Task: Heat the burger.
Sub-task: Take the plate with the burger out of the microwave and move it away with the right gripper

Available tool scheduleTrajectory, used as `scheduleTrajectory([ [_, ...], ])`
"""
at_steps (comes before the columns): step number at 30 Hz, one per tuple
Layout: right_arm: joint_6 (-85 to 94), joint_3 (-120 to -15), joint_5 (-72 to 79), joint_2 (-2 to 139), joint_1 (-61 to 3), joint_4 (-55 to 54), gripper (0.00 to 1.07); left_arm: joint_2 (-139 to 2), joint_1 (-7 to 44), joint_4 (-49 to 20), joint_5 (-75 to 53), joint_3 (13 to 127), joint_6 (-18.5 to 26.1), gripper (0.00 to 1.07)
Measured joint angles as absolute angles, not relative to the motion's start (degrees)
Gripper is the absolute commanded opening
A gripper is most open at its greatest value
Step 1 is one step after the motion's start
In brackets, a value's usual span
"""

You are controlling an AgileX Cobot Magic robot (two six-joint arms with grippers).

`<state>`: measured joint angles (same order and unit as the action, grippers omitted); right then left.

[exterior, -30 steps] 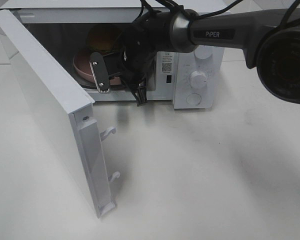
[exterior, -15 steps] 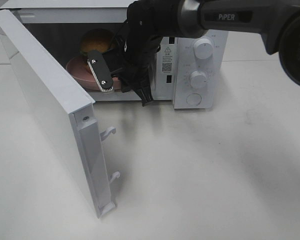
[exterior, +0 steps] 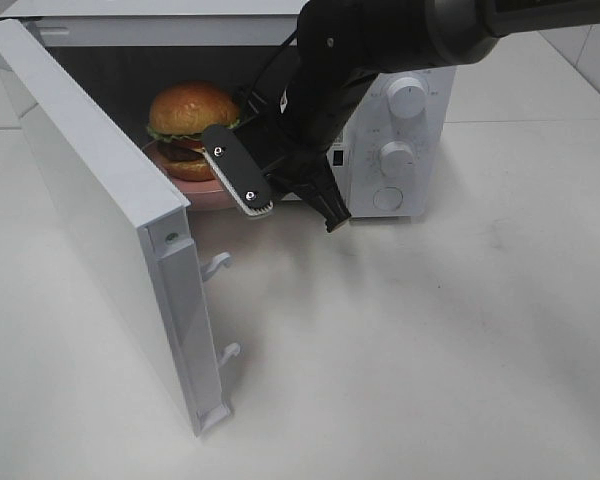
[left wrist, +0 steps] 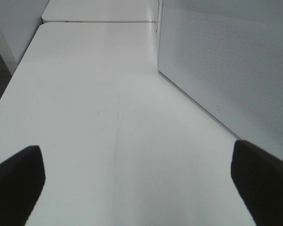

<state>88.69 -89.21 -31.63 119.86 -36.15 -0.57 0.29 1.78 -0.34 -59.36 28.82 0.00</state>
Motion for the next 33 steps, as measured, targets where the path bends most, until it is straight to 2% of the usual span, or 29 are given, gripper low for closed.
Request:
scheduleTrajectory([
  [33, 94.5, -62.2, -27.7, 97.2, -36.2, -4.0, 0.0, 0.3, 1.8, -0.3, -59.4, 28.8, 0.0, 1.0],
])
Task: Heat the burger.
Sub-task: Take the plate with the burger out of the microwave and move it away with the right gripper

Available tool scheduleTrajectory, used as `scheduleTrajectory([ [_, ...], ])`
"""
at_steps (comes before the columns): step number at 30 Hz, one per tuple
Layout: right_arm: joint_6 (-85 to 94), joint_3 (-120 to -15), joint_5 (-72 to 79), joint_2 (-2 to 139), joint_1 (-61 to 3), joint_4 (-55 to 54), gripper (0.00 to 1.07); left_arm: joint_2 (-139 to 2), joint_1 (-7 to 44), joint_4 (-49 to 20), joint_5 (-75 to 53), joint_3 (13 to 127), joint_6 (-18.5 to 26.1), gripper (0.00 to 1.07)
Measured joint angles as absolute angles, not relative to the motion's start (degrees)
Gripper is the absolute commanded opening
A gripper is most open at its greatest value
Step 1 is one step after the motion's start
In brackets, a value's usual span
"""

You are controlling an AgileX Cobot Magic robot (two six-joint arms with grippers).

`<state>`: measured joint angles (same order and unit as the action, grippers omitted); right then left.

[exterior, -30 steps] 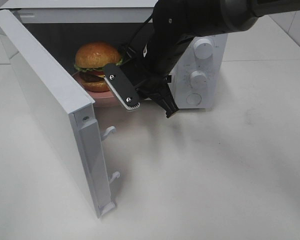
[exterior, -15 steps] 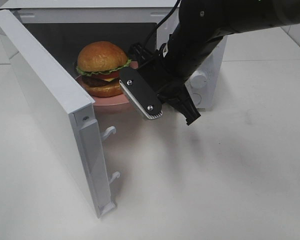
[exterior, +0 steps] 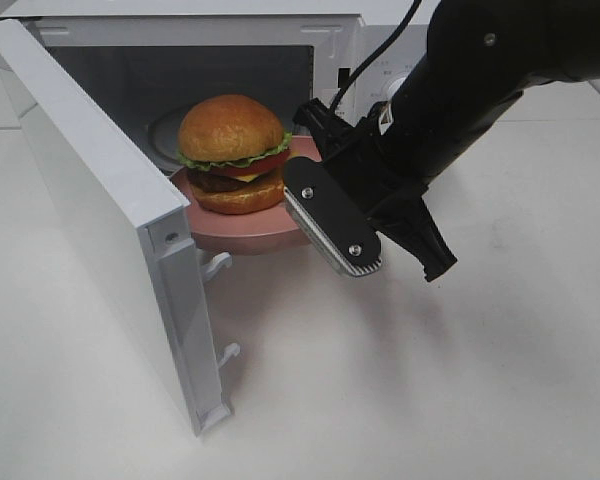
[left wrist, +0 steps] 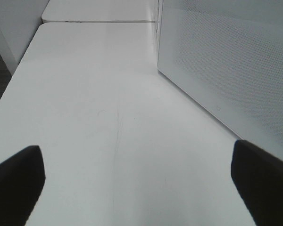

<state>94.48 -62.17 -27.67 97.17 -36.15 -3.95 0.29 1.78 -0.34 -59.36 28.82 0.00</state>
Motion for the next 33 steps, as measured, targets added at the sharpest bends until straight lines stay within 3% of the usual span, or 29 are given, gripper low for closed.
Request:
scheduleTrajectory([
  [33, 93.1, -41.9, -24.9, 73.7, -36.2, -3.9, 0.0, 0.3, 1.8, -0.3, -59.4, 28.8, 0.0, 1.0],
])
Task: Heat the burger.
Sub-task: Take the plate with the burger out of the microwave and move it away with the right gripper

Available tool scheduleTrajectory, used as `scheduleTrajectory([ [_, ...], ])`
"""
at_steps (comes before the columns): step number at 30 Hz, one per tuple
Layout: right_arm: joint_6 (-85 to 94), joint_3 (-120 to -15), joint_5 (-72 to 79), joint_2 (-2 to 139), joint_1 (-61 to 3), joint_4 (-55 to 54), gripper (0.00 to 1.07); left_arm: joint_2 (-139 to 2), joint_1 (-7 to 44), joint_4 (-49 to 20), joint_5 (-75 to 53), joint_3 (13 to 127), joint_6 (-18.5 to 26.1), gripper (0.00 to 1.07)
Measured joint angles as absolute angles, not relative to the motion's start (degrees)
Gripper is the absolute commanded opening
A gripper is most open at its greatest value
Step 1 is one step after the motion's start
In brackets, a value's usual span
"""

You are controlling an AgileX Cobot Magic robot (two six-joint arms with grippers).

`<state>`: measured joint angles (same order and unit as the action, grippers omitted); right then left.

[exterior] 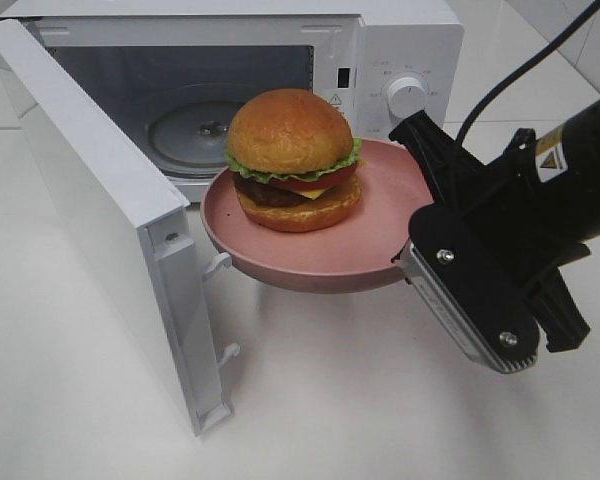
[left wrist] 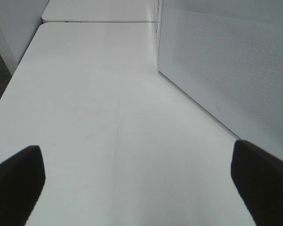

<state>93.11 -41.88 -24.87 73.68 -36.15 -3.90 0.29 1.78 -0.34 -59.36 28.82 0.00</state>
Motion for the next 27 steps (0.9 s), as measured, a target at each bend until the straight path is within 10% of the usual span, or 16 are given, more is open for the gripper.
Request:
scheduleTrajectory([
  [27, 83.5, -30.9, -32.9, 50.5, -36.2, 0.5, 0.0, 0.3, 1.8, -0.3, -59.4, 28.8, 0.0, 1.0],
])
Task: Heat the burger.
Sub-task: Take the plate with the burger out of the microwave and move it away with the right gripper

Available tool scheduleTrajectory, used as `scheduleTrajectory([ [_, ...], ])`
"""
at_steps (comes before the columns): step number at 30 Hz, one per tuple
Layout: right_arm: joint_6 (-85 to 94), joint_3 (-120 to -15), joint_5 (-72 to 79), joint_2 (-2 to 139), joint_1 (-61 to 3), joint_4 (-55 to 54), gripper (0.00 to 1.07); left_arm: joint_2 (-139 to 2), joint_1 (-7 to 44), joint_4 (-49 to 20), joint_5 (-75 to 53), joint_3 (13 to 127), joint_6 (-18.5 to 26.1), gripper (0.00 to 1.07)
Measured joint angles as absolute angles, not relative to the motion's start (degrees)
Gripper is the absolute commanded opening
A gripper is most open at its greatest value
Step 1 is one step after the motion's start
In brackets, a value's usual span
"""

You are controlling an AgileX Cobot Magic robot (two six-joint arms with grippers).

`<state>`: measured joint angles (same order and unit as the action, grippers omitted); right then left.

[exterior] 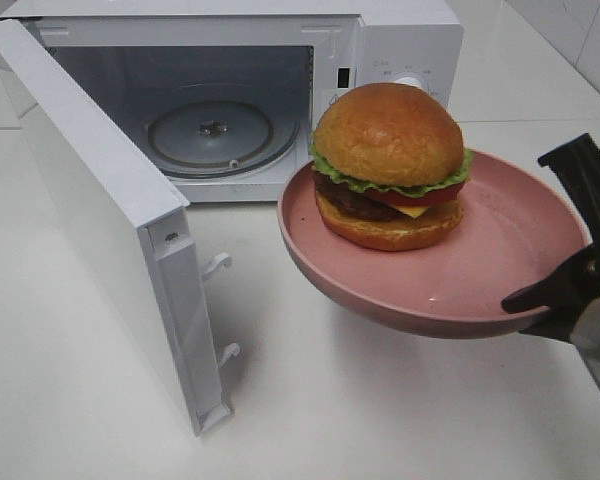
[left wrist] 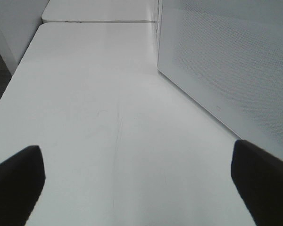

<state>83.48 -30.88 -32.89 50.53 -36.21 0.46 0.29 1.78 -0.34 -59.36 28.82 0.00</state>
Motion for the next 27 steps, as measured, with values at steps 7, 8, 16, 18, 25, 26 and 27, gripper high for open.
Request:
scheduleTrajectory([
  [7, 77.5, -30.7, -37.6, 45.3, -36.2, 5.3, 0.0, 0.3, 1.8, -0.3, -59.4, 28.8, 0.0, 1.0],
  [8, 77.5, -30.7, -37.6, 45.3, -36.2, 5.3, 0.0, 0.3, 1.8, -0.3, -59.4, 28.8, 0.0, 1.0],
  [16, 63.1, -30.6, -42.7, 43.0, -36.2, 14.8, 0.0, 0.3, 1.8, -0.3, -59.4, 28.8, 0.0, 1.0],
  [18, 57.9, -30.4, -44.3, 43.0, -36.2, 17.6, 0.0, 0.3, 1.8, -0.3, -59.4, 28.8, 0.0, 1.0],
  [25, 43.8, -30.4, -47.3, 43.0, -36.2, 25.0, 0.0, 0.3, 1.8, -0.3, -59.4, 28.8, 0.0, 1.0],
  [26, 43.8, -30.4, -47.3, 43.0, -36.2, 25.0, 0.0, 0.3, 1.8, -0.3, -59.4, 28.8, 0.0, 1.0],
  [27, 39.2, -30.4, -48.4, 43.0, -36.2, 27.2, 0.0, 0.3, 1.8, -0.3, -59.4, 28.8, 0.0, 1.0],
])
